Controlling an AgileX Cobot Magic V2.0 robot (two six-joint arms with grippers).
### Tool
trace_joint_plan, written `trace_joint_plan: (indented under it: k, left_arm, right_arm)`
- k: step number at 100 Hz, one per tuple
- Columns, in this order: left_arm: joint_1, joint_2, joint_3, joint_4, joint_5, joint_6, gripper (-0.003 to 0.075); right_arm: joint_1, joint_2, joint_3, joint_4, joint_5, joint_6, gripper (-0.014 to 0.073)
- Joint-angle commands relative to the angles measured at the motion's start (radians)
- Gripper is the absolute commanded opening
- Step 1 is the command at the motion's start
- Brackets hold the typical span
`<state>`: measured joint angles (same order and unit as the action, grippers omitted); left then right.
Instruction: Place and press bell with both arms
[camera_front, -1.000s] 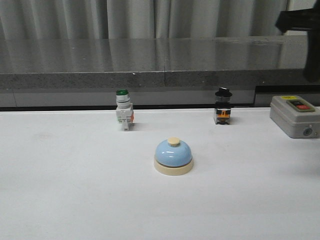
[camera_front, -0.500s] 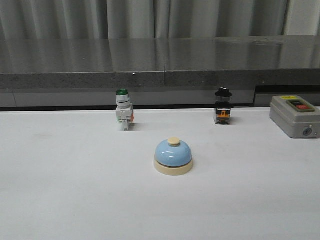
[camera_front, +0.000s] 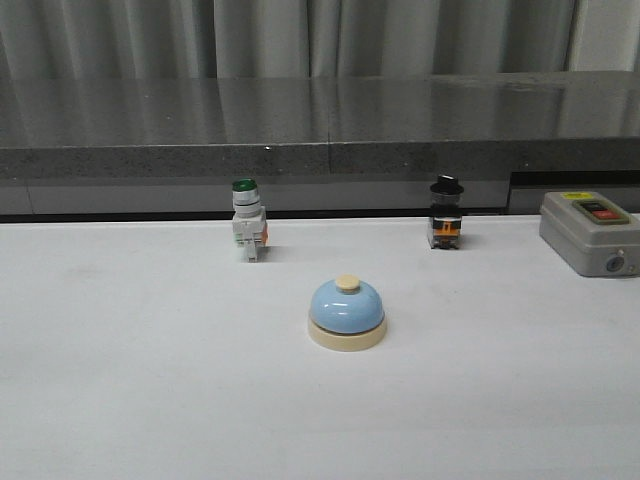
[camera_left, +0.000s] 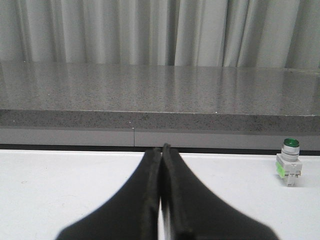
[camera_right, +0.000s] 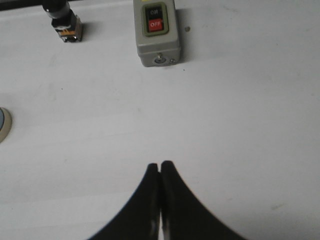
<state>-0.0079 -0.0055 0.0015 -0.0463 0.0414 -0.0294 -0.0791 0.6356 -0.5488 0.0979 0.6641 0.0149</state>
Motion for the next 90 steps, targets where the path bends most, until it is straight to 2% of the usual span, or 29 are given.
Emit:
trace_joint_plan:
  k: [1, 49, 66, 81, 90]
  left_arm:
    - [0.001, -0.029, 0.041, -0.002, -0.077, -0.006, -0.002]
    - [0.001, -0.029, 0.041, -0.002, -0.077, -0.006, -0.002]
    - [0.001, -0.028, 0.041, -0.002, -0.077, -0.006, -0.002]
    - [0.001, -0.028, 0.041, -0.002, -0.077, -0.006, -0.002]
    - [0.001, -0.028, 0.041, -0.002, -0.077, -0.006, -0.002]
  right_arm:
    - [-0.008, -0.113, 0.016, 0.006, -0.084, -0.001, -0.006]
    - [-0.008, -0.653, 0.2, -0.047, -0.184, -0.001, -0.006]
    - [-0.001, -0.661, 0.25, -0.047, -0.32, -0.001, -0.006]
    - [-0.001, -0.665, 0.381, -0.066, -0.63, -0.001, -0.006]
    - [-0.001, -0.665, 0.454, -0.068, -0.692, -0.001, -0.006]
